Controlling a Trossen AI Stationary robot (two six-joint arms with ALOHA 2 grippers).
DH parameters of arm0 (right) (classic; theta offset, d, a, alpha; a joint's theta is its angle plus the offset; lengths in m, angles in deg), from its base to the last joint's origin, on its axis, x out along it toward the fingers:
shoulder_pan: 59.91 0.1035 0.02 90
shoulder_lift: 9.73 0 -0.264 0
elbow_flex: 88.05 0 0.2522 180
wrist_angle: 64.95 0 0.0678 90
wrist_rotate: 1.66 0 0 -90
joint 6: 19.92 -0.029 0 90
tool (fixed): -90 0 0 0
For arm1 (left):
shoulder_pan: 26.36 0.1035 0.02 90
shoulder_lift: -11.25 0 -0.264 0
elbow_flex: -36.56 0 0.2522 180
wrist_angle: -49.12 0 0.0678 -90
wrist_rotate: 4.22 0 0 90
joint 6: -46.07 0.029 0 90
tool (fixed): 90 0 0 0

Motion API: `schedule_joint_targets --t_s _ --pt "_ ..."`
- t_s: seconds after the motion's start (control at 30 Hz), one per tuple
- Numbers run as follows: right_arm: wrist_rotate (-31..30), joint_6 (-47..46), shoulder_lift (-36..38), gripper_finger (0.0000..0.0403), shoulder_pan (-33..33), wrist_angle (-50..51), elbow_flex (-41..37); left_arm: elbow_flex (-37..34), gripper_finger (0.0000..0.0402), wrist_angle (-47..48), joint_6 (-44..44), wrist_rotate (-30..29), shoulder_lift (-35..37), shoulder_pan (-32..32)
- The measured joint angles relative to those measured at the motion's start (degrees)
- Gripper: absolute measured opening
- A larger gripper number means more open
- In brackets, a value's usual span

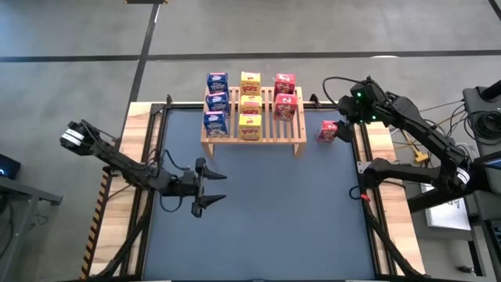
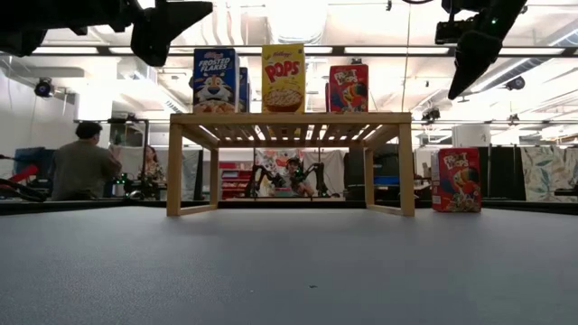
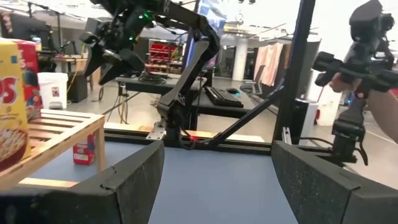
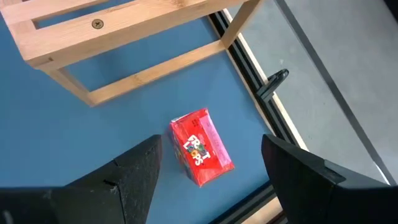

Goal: Stack cereal on shelf
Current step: Put the red cereal box on the shelf aligned with the other red cereal box

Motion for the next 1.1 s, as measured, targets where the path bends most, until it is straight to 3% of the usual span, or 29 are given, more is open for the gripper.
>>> schedule_joint_targets --t_s 1.1 --pt "0.5 2.5 -0.7 0.0264 0.0 0.4 0.0 0.0 0.0281 -2.5 3.3 -0.8 0.0 0.1"
